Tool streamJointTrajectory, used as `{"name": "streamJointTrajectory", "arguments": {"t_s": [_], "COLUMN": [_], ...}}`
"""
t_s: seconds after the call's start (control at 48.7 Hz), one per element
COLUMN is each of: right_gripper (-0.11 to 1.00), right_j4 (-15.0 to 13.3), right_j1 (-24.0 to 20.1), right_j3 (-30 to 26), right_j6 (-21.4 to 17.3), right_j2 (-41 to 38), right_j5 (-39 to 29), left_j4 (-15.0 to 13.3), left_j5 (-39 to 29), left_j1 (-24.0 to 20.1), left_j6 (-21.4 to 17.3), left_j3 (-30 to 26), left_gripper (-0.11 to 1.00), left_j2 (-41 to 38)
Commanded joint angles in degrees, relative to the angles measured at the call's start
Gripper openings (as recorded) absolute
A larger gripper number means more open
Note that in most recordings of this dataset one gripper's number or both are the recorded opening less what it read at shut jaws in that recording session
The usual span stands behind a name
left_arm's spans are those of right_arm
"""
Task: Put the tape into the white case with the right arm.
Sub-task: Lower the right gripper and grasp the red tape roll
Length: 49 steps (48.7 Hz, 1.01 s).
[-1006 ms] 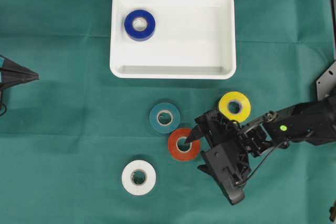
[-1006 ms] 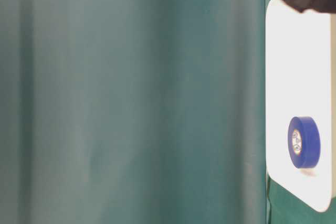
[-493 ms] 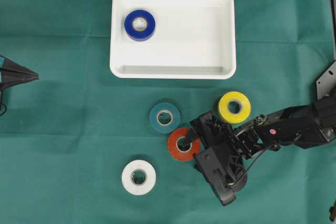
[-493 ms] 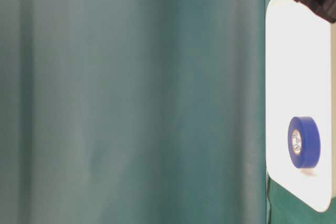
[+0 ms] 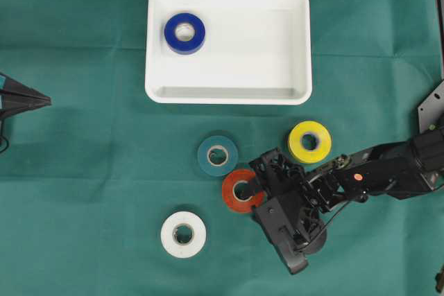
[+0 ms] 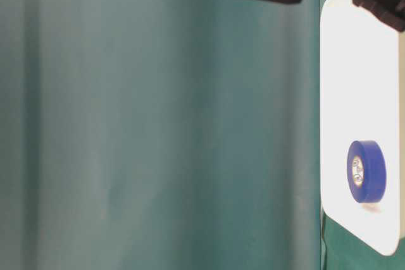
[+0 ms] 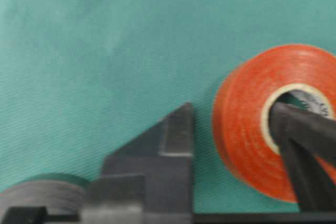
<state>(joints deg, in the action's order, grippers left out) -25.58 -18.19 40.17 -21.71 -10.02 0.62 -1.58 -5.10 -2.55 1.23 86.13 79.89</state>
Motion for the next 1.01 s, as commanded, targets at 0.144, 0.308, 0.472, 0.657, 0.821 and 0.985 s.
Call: {"name": "streamJointTrajectory", "arguments": {"t_s": [0.144, 0.308, 0.472, 0.657, 0.821, 0.985], "right_gripper": [0.03, 0.03, 0.03, 0.03, 0.03, 0.03], "right_j4": [-0.1, -0.1, -0.1, -0.1, -0.1, 0.0], "right_j1": [0.2, 0.2, 0.2, -0.1, -0.9, -1.0], "right_j3": [-1.3, -1.4, -1.4, -2.2, -3.4, -3.9], "right_j6": [-0.2, -0.3, -0.3, -0.3, -0.3, -0.3], "right_j2": [0.6, 0.6, 0.6, 3.0, 6.5, 7.6], "right_j5": [-0.1, -0.1, -0.1, -2.8, -7.3, -9.1], "left_j4": [0.0, 0.0, 0.0, 0.0, 0.0, 0.0], "left_j5": [0.4, 0.5, 0.4, 0.4, 0.5, 0.4], "left_j1": [-0.1, -0.1, -0.1, -0.1, -0.1, -0.1], "left_j6": [0.0, 0.0, -0.1, -0.1, -0.1, -0.1], "left_j3": [-0.6, -0.7, -0.7, -0.7, -0.6, -0.7], "left_gripper": [0.01, 0.01, 0.01, 0.01, 0.01, 0.01], "left_j2": [-0.5, -0.5, -0.5, -0.5, -0.6, -0.5]}}
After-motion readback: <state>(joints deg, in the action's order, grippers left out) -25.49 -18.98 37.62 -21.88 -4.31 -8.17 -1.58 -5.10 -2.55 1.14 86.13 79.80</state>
